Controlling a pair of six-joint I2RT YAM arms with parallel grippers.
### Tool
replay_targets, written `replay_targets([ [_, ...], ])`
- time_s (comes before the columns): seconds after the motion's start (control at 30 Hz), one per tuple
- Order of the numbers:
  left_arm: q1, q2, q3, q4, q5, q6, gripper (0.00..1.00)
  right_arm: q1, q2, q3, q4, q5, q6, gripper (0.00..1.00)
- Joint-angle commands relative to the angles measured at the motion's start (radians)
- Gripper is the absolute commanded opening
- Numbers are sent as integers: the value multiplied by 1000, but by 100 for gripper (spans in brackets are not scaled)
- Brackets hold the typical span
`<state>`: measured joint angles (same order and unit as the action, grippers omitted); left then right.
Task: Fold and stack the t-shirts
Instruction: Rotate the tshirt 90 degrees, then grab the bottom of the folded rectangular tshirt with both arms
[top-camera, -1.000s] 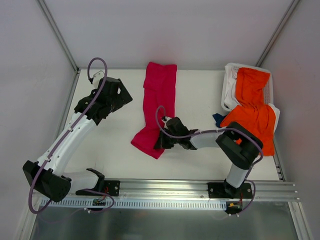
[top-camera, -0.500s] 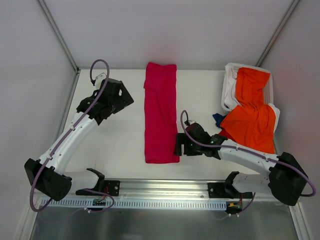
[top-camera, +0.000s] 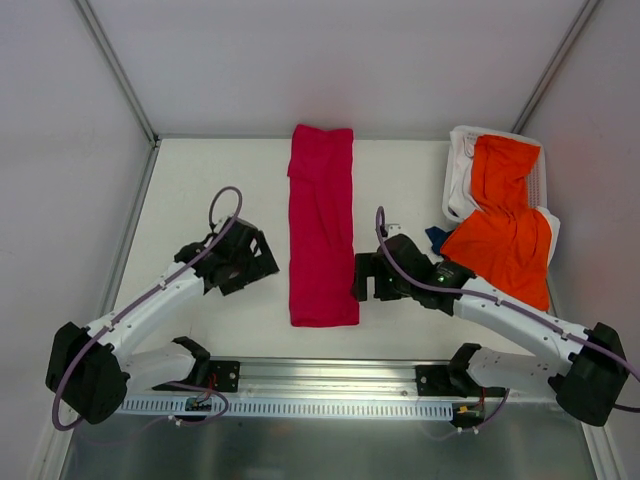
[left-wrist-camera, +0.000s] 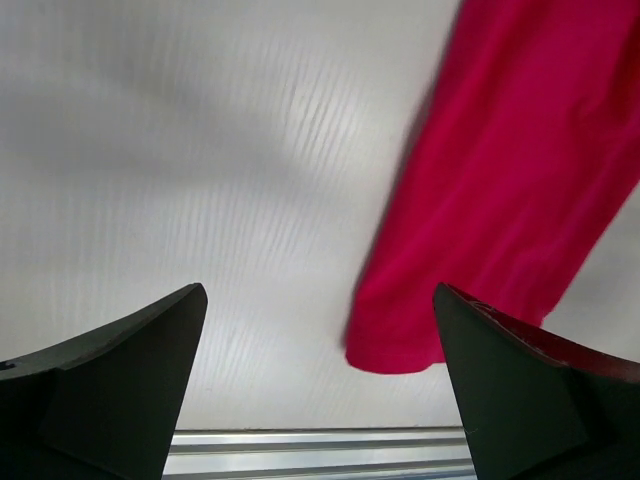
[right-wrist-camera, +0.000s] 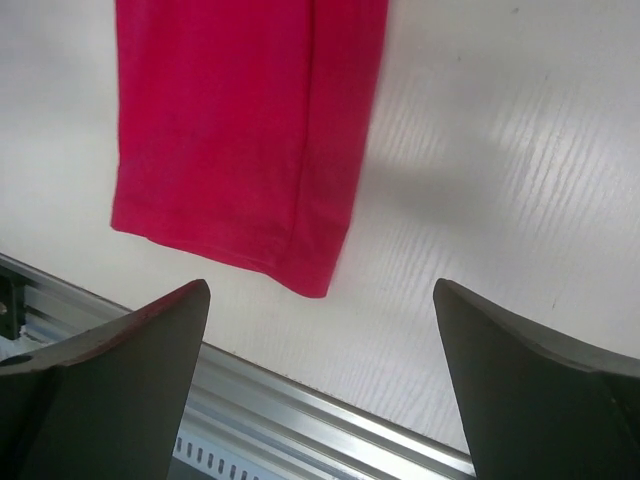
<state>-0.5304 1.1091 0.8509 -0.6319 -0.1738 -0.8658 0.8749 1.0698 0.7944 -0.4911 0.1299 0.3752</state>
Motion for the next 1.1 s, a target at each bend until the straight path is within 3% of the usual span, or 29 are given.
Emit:
replay_targets([
  [0.0,-48,-72,-172,79,126,-88,99,-1,24,-44,3,1,5,100],
  [0.1,-62,-135,-304,210,171,-131,99,-1,21,-145,106,-44,48,94],
  [0.3,-69,-104,-378,352,207,-142,99,-1,94,-253,269,-95,91,86],
  [0.63,-115,138,-420,678,284,-231,99,-1,186,-230,347,-98,94,84],
  [0.87,-161,251,-397,732,324,-266,96,-1,219,-218,348,-93,90,83],
  [1.07,-181,232,-417,713,333,-283,94,-1,167,-228,307,-93,93,82],
])
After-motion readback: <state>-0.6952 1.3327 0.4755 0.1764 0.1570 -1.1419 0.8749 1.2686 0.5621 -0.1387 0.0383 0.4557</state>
